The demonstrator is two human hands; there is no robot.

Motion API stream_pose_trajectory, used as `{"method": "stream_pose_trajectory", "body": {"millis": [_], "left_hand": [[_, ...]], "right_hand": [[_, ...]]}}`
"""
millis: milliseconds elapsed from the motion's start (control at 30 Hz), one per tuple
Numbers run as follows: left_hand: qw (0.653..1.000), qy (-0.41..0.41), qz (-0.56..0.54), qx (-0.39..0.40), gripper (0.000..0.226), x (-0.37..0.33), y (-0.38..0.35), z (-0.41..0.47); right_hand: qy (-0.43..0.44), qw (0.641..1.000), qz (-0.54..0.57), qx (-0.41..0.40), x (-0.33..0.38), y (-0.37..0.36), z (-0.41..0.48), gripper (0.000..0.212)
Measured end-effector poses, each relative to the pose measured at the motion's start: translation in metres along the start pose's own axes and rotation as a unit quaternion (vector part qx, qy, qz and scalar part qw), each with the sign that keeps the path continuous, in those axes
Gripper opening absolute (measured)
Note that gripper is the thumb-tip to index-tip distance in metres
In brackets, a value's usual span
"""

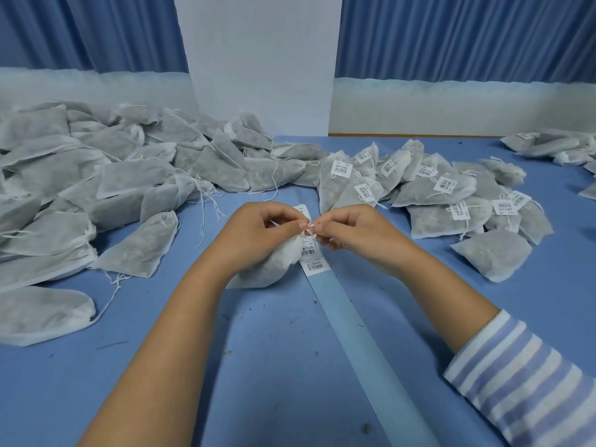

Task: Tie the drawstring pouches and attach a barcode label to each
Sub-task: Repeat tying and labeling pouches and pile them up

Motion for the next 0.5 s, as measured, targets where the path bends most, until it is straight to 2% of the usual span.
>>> {"method": "stream_pose_trajectory", "body": {"millis": [133, 233, 400, 500], "left_hand": [[1.000, -0.015, -0.013, 0.004, 0.007, -0.005, 0.002, -0.002], [1.000, -0.008, 0.007, 0.021, 0.012, -0.005, 0.001, -0.001], [0.997, 0.032, -0.016, 0.065, 0.022, 0.000, -0.004, -0.004], [0.995, 0.057, -0.050, 0.062, 0.026, 0.001, -0.006, -0.006]], "right_hand": [[-0.031, 0.998, 0.046, 0.015, -0.003, 0.000, 0.002, 0.020], [-0.021, 1.000, 0.020, 0.004, -0.002, 0.000, 0.001, 0.023], [0.083, 0.994, -0.028, -0.067, 0.005, 0.003, -0.003, 0.011], [0.142, 0.986, -0.045, -0.081, 0.010, 0.002, -0.007, 0.018]]}}
Point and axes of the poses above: each hand's wrist, its own z-axis towards the middle knuckle, its own y-axis out of the back of the hand, x = y × z, the point moved 5 cm from there along z, towards the middle knuckle, and after that the axes turned 12 degrees about -y, right-handed, at the moved point
